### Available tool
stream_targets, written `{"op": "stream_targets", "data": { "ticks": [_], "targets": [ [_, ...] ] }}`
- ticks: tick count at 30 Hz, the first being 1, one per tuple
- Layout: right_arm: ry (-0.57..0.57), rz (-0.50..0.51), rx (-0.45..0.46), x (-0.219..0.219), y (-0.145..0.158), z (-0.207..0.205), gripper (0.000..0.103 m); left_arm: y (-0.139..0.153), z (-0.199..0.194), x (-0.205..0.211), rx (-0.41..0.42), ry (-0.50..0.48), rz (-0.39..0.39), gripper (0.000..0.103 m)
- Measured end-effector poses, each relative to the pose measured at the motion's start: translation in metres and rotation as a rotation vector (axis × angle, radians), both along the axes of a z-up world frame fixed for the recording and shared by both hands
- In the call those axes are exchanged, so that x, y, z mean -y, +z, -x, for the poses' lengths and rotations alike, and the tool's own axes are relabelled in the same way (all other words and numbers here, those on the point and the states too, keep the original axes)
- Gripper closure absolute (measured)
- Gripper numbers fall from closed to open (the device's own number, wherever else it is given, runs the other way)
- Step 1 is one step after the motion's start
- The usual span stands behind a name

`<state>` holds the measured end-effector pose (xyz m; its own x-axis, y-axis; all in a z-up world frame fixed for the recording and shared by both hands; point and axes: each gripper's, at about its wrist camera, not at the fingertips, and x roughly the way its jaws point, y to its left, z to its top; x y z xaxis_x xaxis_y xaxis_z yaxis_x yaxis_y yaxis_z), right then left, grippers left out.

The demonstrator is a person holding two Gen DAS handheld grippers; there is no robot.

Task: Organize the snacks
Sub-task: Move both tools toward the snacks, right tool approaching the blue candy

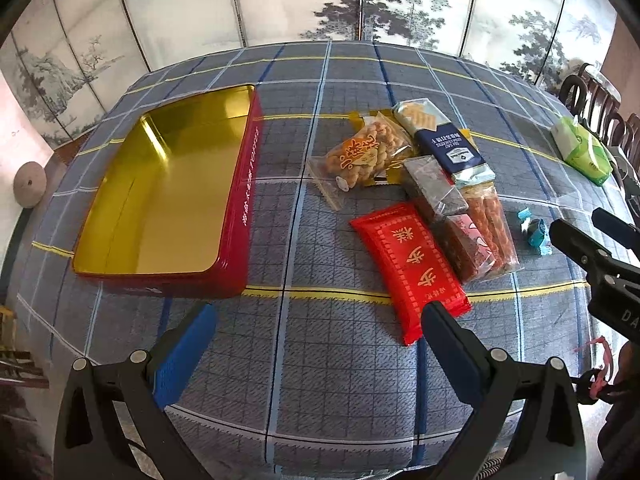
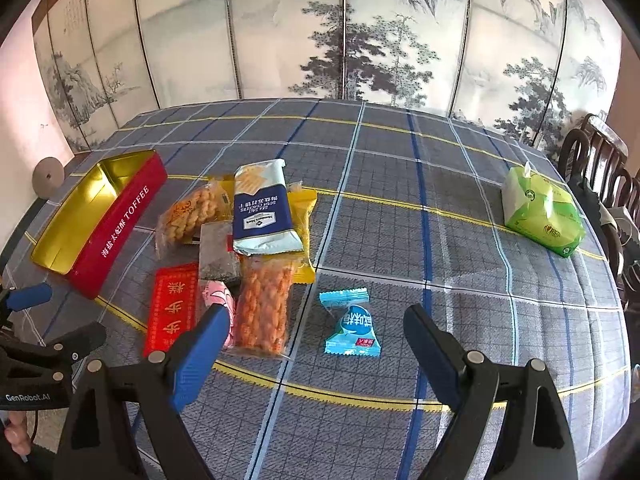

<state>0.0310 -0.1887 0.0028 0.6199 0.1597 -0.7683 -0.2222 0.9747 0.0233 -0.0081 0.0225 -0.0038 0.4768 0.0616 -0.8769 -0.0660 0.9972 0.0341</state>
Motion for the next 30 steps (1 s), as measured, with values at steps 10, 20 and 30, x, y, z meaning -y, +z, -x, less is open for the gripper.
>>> {"op": "stream_targets", "data": {
  "ticks": [10, 20, 30],
  "targets": [
    [0.001, 0.003, 0.002, -0.0010, 0.0007, 0.0011, 0.012, 0.0013, 0.0019, 0.0018, 0.003, -0.006, -0.003, 0.002],
    [-0.004, 0.002, 0.001, -0.0002, 0.0010, 0.0027, 0.012, 0.0033, 0.0039, 0.0028, 0.004, -0.002, -0.012, 0.002],
    [-0.004, -0.002, -0.004, 0.0013, -0.0001, 0.0047, 0.012, 0.0039, 0.0083, 0.0017, 0.008, 0.003, -0.013, 0.002]
  ]
}}
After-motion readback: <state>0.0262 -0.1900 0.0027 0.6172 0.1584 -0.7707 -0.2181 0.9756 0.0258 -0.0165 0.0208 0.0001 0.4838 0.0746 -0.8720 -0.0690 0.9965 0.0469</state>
